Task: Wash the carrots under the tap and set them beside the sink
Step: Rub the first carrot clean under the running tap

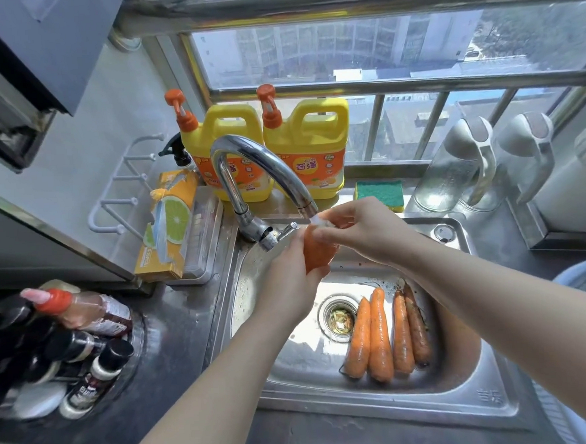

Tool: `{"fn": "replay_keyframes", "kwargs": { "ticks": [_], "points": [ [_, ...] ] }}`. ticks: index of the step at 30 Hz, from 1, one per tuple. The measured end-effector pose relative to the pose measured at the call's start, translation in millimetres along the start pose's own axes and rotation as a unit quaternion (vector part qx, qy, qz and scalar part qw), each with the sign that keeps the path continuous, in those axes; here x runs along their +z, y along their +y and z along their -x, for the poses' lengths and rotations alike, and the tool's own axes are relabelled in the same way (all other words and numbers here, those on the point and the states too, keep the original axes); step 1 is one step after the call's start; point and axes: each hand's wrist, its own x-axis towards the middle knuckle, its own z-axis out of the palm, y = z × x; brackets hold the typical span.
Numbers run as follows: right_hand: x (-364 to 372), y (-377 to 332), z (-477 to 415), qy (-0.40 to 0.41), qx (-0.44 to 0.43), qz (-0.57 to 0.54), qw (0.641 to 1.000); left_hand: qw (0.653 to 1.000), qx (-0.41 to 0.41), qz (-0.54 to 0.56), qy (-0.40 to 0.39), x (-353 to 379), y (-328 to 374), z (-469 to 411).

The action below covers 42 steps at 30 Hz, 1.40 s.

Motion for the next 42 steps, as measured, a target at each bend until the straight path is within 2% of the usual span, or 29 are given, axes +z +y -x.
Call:
{"fn": "replay_keyframes", "kwargs": {
  "ticks": [2,5,7,10,15,20,26,29,32,36,39,42],
  "points": [
    [0,2,-2,-0.007,0.001,0.006,1.0,1.0,0.001,0.0,0.001,0,-2,-1],
    [-11,6,-4,-0.086,0.008,-0.011,0.996,1.0,-0.004,0.017,-0.013,-1,-5,-2],
    [-12,5,-5,-0.08,0.009,-0.017,0.997,1.0,-0.001,0.015,-0.007,-1,-5,-1],
    [-4,4,-8,-0.021,0.011,-0.033,0.999,1.0,0.008,0.008,0.002,0,-3,-1],
    [-17,6,-13,-0.103,0.019,-0.042,0.994,0.998,0.011,0.053,-0.009,-5,-5,-4],
    [-5,3,-12,-0.008,-0.005,-0.038,0.999,0.999,0.027,0.031,0.008,-4,0,-6],
    [-5,3,-6,0.001,0.009,-0.1,0.995,0.998,0.033,0.05,-0.002,-6,-1,-4],
    [1,1,-2,0.004,0.009,-0.063,0.998,0.997,0.033,0.066,-0.007,-6,-1,-2],
    [-7,-1,1,-0.035,0.003,-0.016,0.999,0.996,0.027,0.089,-0.007,-7,-3,-1],
    [-19,3,0,-0.088,0.008,-0.095,0.992,0.996,0.028,0.078,-0.011,-8,-2,1],
    [-13,5,-1,-0.042,0.019,-0.126,0.991,0.998,0.035,0.053,-0.003,-5,0,0],
    [-2,3,2,0.008,0.007,-0.082,0.997,0.997,0.022,0.068,-0.002,0,-2,-1]
  ]
}}
